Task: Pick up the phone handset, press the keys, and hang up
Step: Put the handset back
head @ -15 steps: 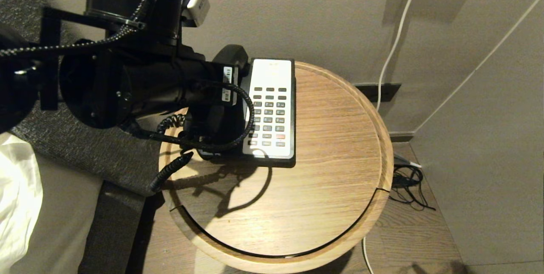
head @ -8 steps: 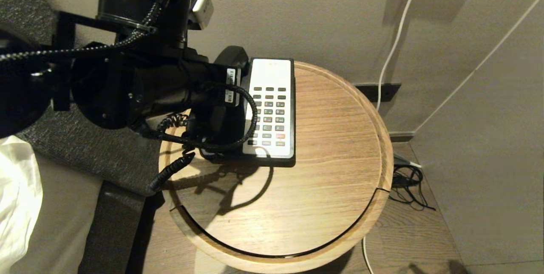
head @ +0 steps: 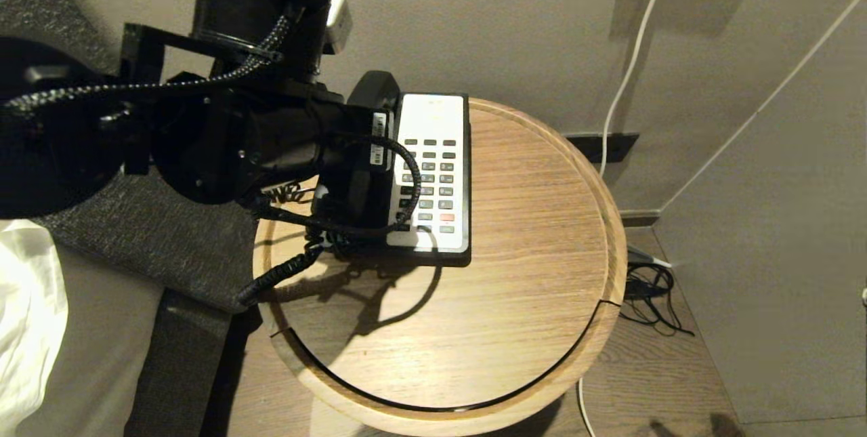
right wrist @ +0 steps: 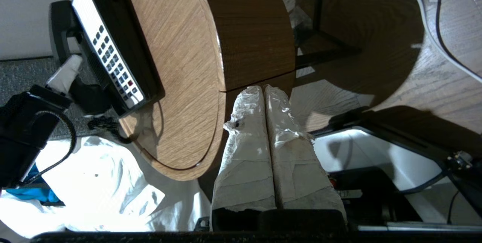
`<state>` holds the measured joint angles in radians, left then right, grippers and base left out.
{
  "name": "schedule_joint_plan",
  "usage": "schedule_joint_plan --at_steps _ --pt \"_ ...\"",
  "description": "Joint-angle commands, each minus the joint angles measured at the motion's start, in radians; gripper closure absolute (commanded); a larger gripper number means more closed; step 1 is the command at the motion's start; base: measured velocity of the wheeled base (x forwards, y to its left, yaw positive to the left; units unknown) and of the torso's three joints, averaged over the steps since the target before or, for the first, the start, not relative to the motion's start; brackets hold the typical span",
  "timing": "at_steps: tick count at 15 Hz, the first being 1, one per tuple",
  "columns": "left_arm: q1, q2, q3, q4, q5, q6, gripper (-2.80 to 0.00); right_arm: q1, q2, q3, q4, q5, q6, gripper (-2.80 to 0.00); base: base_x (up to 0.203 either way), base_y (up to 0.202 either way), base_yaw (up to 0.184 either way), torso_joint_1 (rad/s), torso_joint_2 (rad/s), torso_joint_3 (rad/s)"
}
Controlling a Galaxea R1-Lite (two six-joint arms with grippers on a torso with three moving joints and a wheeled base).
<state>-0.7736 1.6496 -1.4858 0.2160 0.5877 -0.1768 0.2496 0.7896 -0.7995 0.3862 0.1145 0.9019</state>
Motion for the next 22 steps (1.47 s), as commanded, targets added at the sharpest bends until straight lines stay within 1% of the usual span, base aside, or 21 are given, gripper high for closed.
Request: schedule_joint_plan --at_steps 1,3,7,9,14,16,18,19,22 --pt "-0.001 -0.003 0.025 0.003 0.003 -0.011 0.0 0.0 0.008 0.008 -0.003 0.001 0.005 0.0 0.0 0.0 0.0 0.0 0.0 0.0" --pt "-0.003 -0.004 0.044 0.003 0.003 -0.024 0.0 0.0 0.011 0.014 -0.003 0.001 0.005 0.0 0.0 0.0 0.0 0.0 0.0 0.0" --pt "-0.003 -0.004 0.029 0.01 0.001 -0.035 0.0 0.0 0.014 0.03 -0.02 0.002 -0.003 0.0 0.0 0.0 0.0 0.0 0.0 0.0" --pt "-0.014 -0.005 0.025 0.015 0.0 -0.036 0.0 0.0 0.02 0.038 -0.035 0.002 -0.003 0.0 0.0 0.0 0.0 0.0 0.0 0.0" --pt "-0.023 0.001 0.021 0.052 -0.016 -0.106 0.0 0.0 0.022 0.048 -0.044 0.001 -0.01 0.0 0.0 0.0 0.0 0.0 0.0 0.0" --pt "-0.023 0.004 0.021 0.052 -0.025 -0.115 0.0 0.0 0.022 0.054 -0.047 0.001 -0.029 0.0 0.0 0.0 0.0 0.0 0.0 0.0" --pt "-0.023 0.007 0.025 0.052 -0.025 -0.115 0.0 0.0 0.02 0.055 -0.047 0.001 -0.029 0.0 0.0 0.0 0.0 0.0 0.0 0.0" --pt "-0.023 0.007 0.025 0.051 -0.025 -0.115 -2.8 0.0 0.02 0.055 -0.047 0.001 -0.029 0.0 0.0 0.0 0.0 0.0 0.0 0.0" --pt "-0.023 0.007 0.022 0.052 -0.02 -0.112 -2.8 0.0 0.02 0.06 -0.049 0.001 -0.029 0.0 0.0 0.0 0.0 0.0 0.0 0.0"
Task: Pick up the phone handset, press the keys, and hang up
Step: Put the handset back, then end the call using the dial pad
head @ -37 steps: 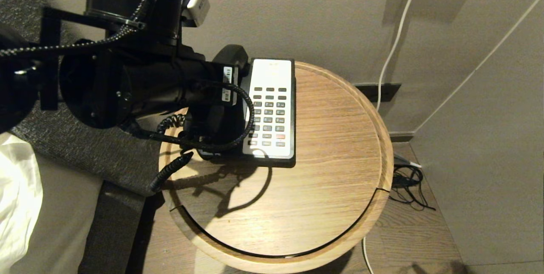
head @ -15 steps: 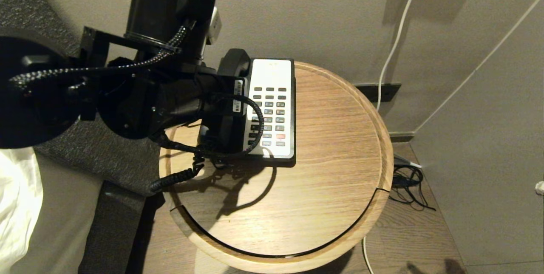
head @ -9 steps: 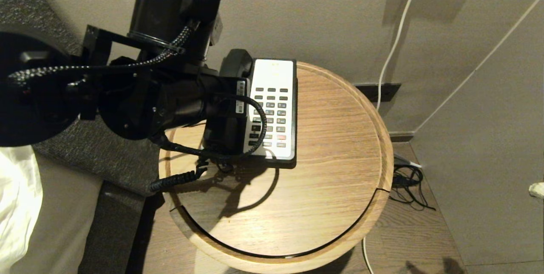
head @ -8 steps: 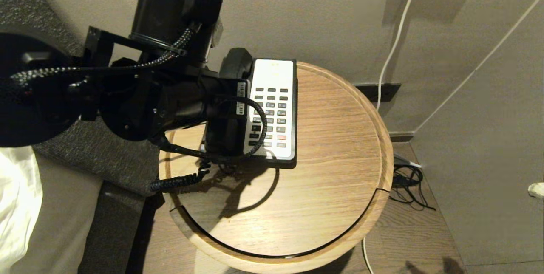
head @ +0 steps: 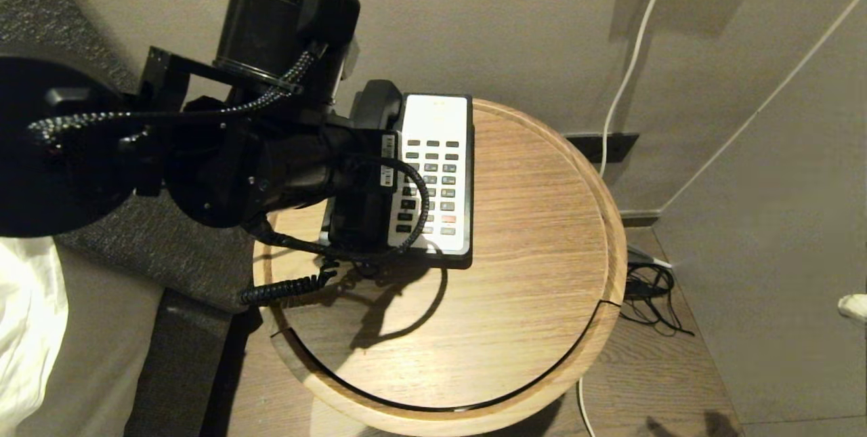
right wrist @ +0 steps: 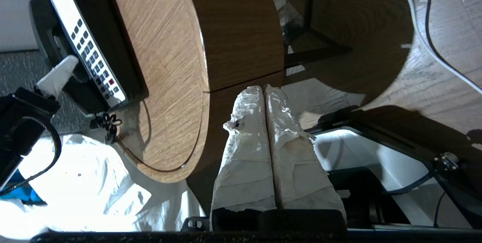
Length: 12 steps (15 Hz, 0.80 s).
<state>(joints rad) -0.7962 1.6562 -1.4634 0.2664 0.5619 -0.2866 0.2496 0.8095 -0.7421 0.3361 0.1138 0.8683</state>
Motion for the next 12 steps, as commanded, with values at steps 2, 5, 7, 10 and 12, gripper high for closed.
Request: schedule_joint_plan --at_steps 2,5,7,10,12 --pt "0.0 -0.01 -0.011 -0.01 0.015 0.001 -2.8 0.0 0.0 0.007 -0.006 0.003 0.003 0.0 0.0 0.0 0.0 0.0 0.0 0.0" --pt "0.002 -0.06 -0.026 0.0 0.012 0.003 -2.8 0.0 -0.003 0.013 -0.006 0.003 0.001 0.0 0.0 0.0 0.0 0.0 0.0 0.0" --pt "0.003 -0.118 0.011 0.005 0.01 0.005 0.0 0.0 -0.005 0.026 -0.006 0.003 -0.01 0.0 0.0 0.0 0.0 0.0 0.0 0.0" --pt "0.008 -0.245 0.154 -0.002 -0.009 0.005 0.0 0.002 -0.062 0.051 0.007 0.019 -0.032 0.0 0.0 0.0 0.0 0.0 0.0 0.0" --pt "0.01 -0.382 0.321 -0.006 -0.071 0.0 0.0 0.003 -0.071 0.011 0.064 0.068 -0.066 0.0 0.0 0.0 0.0 0.0 0.0 0.0"
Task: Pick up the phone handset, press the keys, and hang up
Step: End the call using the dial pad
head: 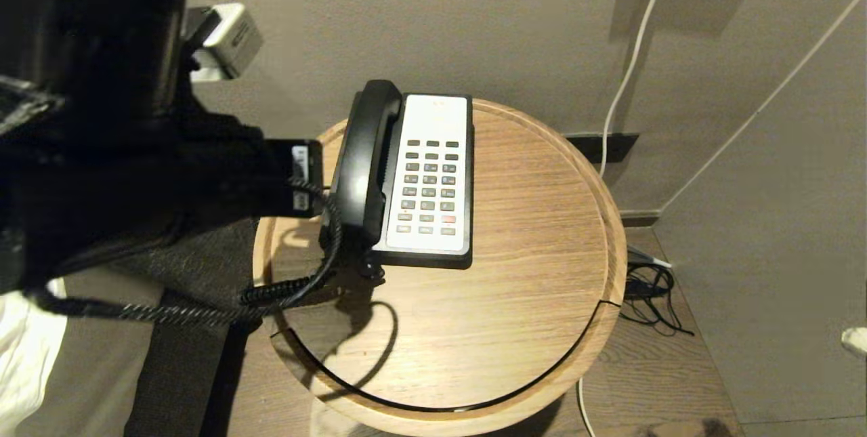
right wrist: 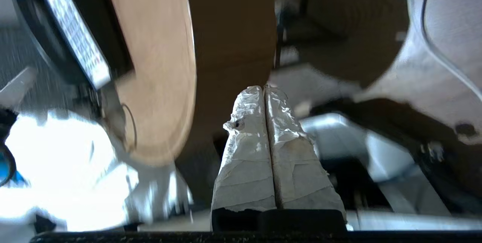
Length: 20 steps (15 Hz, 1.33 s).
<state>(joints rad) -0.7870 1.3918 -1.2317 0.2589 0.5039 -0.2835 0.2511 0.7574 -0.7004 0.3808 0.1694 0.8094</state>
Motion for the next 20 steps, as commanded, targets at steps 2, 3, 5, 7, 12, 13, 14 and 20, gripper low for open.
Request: schedule_joint_plan --at_steps 2,3,5,7,12,13,14,20 --pt "0.026 -0.241 0.217 -0.008 -0.069 -0.016 0.0 0.003 0.05 -0.127 0.043 0.018 -0.056 0.0 0.0 0.0 0.0 0.0 0.0 0.0" --pt "0.05 -0.293 0.263 -0.015 -0.098 -0.033 0.0 0.005 0.095 -0.184 0.061 0.025 -0.09 0.0 0.0 0.0 0.0 0.0 0.0 0.0" --pt "0.116 -0.389 0.354 -0.02 -0.185 -0.086 0.0 0.047 0.197 -0.352 0.147 0.061 -0.114 0.0 0.0 0.0 0.0 0.0 0.0 0.0" --pt "0.15 -0.463 0.435 -0.022 -0.247 -0.095 0.0 0.175 0.308 -0.51 0.274 0.105 -0.116 0.0 0.0 0.0 0.0 0.0 0.0 0.0" --pt "0.165 -0.565 0.561 -0.026 -0.253 -0.131 0.0 0.42 0.646 -0.731 0.371 0.174 -0.013 0.0 0.0 0.0 0.0 0.0 0.0 0.0" --pt "0.166 -0.577 0.566 -0.033 -0.253 -0.143 0.0 0.446 0.72 -0.783 0.369 0.174 0.006 0.0 0.0 0.0 0.0 0.0 0.0 0.0" --pt "0.166 -0.582 0.568 -0.033 -0.256 -0.143 0.0 0.464 0.783 -0.832 0.367 0.169 0.019 0.0 0.0 0.0 0.0 0.0 0.0 0.0" --pt "0.166 -0.542 0.58 -0.035 -0.262 -0.216 0.0 0.491 1.074 -1.16 0.344 -0.03 0.041 0.0 0.0 0.0 0.0 0.0 0.0 0.0"
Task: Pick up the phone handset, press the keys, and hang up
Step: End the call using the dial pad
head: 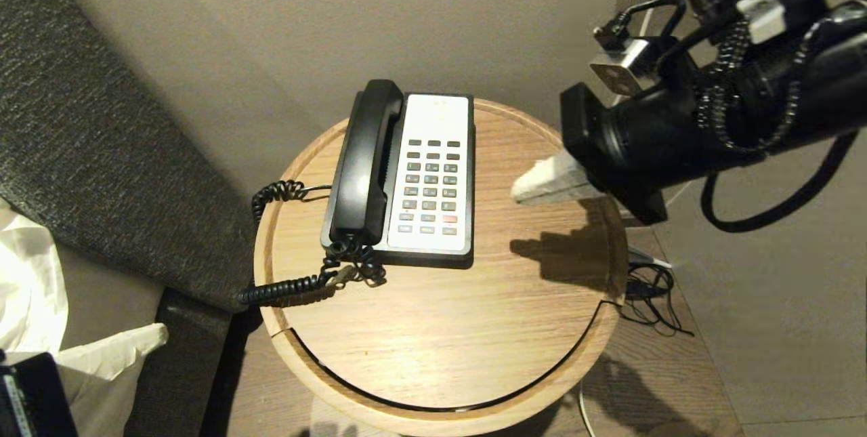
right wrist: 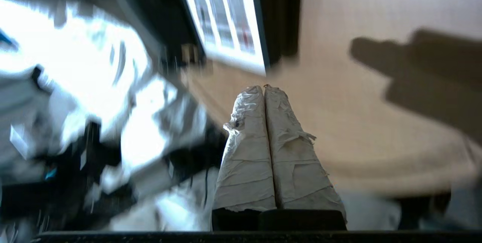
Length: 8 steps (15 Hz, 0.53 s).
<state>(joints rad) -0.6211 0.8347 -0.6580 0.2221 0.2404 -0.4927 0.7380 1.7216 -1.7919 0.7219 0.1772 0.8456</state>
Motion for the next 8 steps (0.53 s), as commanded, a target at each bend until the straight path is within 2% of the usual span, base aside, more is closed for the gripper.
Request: schedule_joint_plan --at_steps 1,6,8 --pt "0.0 0.016 0.009 0.0 0.002 -0.009 0.0 0.006 0.13 -0.084 -0.002 -0.07 0.006 0.0 0.0 0.0 0.0 0.0 0.0 0.0" --pt "0.0 0.009 0.034 -0.004 0.003 -0.009 0.0 0.01 0.168 -0.139 0.003 -0.067 0.015 0.0 0.0 0.0 0.0 0.0 0.0 0.0" --pt "0.0 0.037 0.041 -0.039 0.003 -0.009 0.0 0.037 0.167 -0.144 0.009 -0.055 0.032 0.0 0.0 0.0 0.0 0.0 0.0 0.0"
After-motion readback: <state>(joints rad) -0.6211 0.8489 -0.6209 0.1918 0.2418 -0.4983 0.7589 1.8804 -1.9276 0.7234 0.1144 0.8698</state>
